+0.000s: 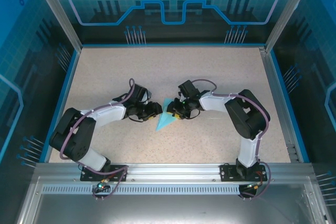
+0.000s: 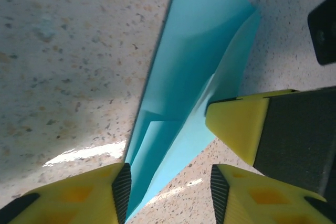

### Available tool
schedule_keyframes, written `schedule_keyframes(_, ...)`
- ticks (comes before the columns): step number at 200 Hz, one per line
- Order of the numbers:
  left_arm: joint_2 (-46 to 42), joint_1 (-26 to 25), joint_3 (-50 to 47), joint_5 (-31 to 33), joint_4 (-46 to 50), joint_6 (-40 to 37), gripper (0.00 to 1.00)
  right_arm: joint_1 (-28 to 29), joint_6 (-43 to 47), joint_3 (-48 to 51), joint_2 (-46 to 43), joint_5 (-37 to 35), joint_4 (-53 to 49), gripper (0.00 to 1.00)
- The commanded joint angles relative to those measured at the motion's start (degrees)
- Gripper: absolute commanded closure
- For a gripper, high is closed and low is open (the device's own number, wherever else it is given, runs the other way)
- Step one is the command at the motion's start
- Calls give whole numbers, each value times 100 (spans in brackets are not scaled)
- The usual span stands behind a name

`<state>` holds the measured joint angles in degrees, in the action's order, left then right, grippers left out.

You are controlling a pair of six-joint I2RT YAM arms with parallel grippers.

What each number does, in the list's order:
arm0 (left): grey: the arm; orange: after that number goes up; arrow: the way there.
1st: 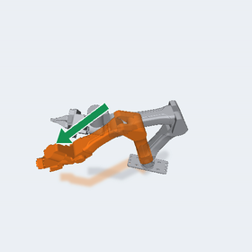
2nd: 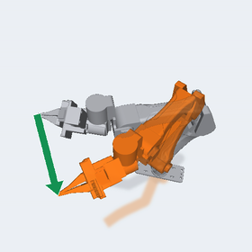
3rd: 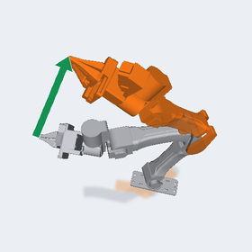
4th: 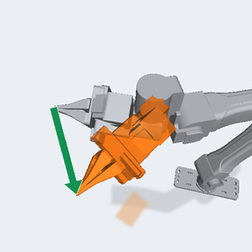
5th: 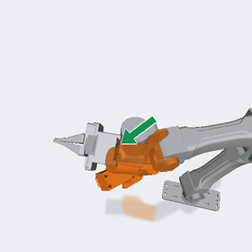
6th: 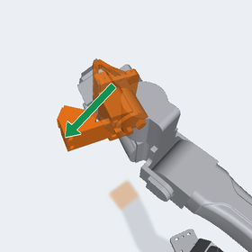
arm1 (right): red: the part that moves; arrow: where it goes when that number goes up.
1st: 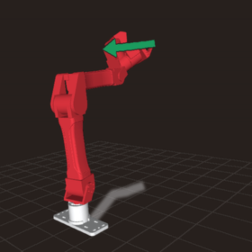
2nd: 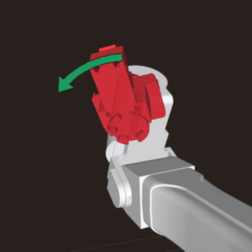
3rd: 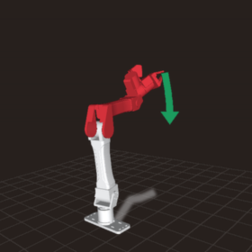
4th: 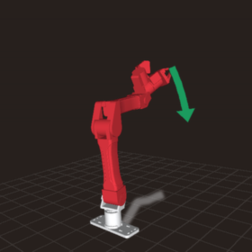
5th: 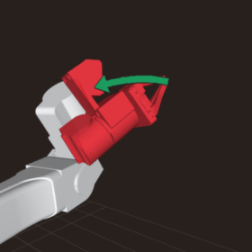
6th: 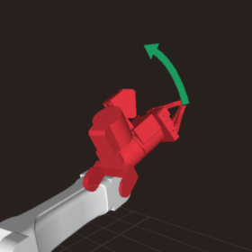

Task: Fold a paper plane with a square sheet of paper (pick it up from the middle)
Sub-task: Pick up the paper from the center of the table.

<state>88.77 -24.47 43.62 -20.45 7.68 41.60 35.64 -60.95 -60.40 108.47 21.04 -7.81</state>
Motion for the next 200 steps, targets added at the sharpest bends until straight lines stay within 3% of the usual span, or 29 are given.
schedule_keyframes(1, 220, 32, -85, -462, -225, -91, 57, 97, -121, -172, 121, 30, 53, 62)
schedule_keyframes(54, 592, 21, 27, -706, -301, -122, 74, 101, -137, -213, 243, 82, 134, 65)
schedule_keyframes(100, 711, 26, 94, -211, 129, -110, 87, 104, -137, -165, 265, 223, 376, 67)
schedule_keyframes(200, 705, 25, 49, -69, 173, 1, 88, 180, -182, -50, 417, 507, 835, 74)
